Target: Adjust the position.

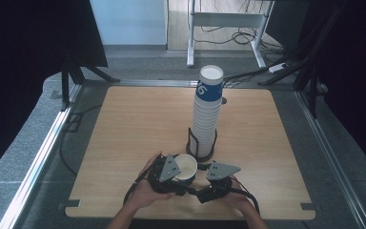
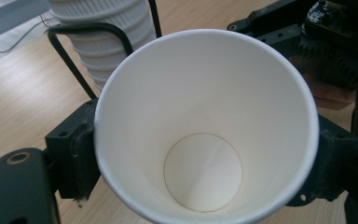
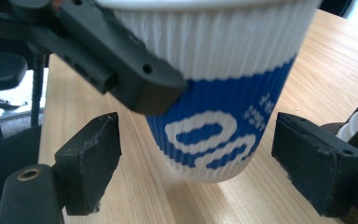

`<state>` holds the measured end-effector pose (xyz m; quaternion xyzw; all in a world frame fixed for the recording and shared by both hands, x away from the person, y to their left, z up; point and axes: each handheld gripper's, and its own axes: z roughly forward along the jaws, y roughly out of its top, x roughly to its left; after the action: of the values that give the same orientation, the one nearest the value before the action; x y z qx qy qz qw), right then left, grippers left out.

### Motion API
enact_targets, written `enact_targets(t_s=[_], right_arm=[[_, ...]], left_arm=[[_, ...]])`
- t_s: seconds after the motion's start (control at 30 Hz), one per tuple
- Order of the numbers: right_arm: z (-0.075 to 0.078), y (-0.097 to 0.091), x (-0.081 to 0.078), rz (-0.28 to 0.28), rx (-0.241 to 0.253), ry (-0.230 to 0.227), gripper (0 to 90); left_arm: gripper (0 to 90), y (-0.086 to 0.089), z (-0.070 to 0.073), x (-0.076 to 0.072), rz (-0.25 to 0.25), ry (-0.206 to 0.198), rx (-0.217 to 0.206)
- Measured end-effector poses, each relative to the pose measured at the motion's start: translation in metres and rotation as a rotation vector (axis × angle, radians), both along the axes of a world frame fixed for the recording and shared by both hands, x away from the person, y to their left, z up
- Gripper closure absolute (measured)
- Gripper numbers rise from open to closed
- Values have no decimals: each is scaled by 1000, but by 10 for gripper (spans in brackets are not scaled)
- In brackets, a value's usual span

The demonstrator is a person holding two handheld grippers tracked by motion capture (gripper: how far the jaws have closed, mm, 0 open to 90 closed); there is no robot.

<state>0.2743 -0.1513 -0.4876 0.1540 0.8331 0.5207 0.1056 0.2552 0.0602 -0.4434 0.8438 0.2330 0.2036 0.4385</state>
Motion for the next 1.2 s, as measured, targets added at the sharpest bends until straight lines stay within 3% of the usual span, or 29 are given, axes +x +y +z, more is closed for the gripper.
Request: enact_targets(t_s=[0.33,0.53,0.77,0.93,1.2], right_arm=[[-7,11,-2,3,-24,-18,172],[-8,13,-3,-1,-30,-38,233],[-8,12,-3,-4,-42,-73,249],[-9,11,-3,-1,-41,-71,256],[-5,1,1,-26,-14,-71,259]], left_arm=[[160,-8,-3,-4,-51,7,64],[159,-11,-5,-4,-72,16,81],[152,-11,-6,-3,-65,22,66],[138,-11,-7,-2,-54,31,47],[95,-5,2,-3,-42,33,-42]])
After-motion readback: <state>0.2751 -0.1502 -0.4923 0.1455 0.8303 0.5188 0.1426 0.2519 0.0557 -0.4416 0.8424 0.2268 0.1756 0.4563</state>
